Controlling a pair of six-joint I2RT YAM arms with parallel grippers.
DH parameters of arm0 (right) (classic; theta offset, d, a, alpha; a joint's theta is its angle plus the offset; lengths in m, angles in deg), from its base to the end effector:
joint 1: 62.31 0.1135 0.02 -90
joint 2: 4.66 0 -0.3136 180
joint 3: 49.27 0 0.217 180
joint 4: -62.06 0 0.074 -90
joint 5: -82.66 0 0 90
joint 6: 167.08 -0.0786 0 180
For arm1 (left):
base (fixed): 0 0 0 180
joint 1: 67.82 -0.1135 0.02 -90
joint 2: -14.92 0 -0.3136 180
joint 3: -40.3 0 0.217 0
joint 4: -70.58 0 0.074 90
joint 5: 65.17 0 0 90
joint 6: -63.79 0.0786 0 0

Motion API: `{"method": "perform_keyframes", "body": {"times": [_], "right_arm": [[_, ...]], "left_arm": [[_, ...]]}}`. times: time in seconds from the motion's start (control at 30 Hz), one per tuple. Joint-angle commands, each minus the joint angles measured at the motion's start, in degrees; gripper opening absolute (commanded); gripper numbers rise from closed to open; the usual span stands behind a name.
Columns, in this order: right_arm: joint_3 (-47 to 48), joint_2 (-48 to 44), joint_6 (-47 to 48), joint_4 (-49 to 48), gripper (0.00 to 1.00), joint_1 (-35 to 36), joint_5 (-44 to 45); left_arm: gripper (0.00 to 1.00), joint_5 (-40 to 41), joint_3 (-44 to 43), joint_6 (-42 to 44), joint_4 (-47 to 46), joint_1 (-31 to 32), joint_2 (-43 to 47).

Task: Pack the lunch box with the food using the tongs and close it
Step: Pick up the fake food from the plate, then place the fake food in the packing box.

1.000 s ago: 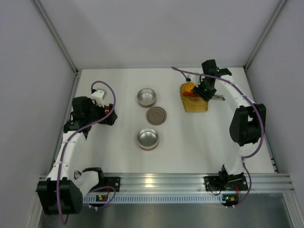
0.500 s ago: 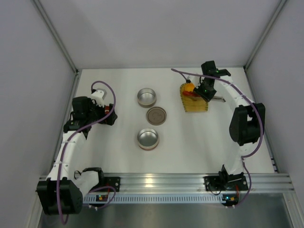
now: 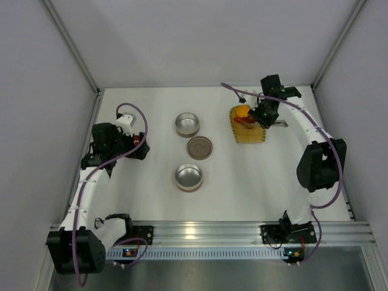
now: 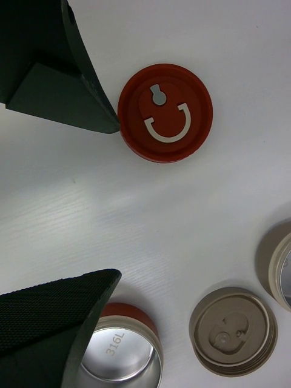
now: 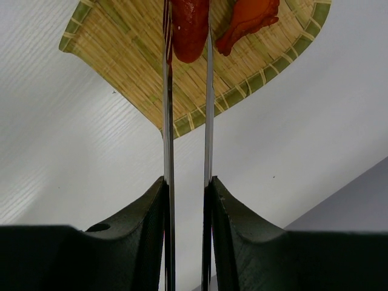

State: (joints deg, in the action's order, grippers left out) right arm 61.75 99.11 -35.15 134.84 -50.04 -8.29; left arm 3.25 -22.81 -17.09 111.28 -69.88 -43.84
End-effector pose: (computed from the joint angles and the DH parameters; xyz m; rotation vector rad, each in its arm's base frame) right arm 0.3643 0.0806 0.3066 -1.2442 2.4206 -0.1292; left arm 0.1931 -0.0220 0.3109 0.3408 2.1433 -0.3033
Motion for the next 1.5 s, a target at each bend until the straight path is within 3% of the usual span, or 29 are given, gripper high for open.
{"method": "perform_keyframes", "body": {"times": [0.0,0.17,0.37,0.67,1.0,1.47], "right_arm": [[3.6,-4.8,-1.2,2.2,0.00,0.7,-2.5],[4.2,-5.7,-2.2,4.6,0.00,0.8,-3.7],[5.0,-9.6,-5.3,10.2,0.00,2.5,-12.6],[-0.8,-16.4,-9.3,11.0,0.00,12.9,-16.7],[-6.2,-16.6,-12.8,10.0,0.00,25.3,-18.3],[-8.2,-13.8,-15.1,7.1,0.00,32.5,-19.0]], "left_arm": [[0.98,-0.3,-2.6,0.1,-0.2,-0.3,1.4],[0.98,0.0,-2.6,0.1,0.4,-0.3,2.4],[0.98,-0.6,-2.6,-0.3,0.9,-0.3,2.4],[0.98,-3.4,-4.7,-1.9,2.0,-0.2,-0.8],[0.98,-2.9,-4.5,-1.1,2.7,-0.2,-1.4],[0.98,-3.4,-4.3,-1.3,2.3,-0.3,-2.1]]}}
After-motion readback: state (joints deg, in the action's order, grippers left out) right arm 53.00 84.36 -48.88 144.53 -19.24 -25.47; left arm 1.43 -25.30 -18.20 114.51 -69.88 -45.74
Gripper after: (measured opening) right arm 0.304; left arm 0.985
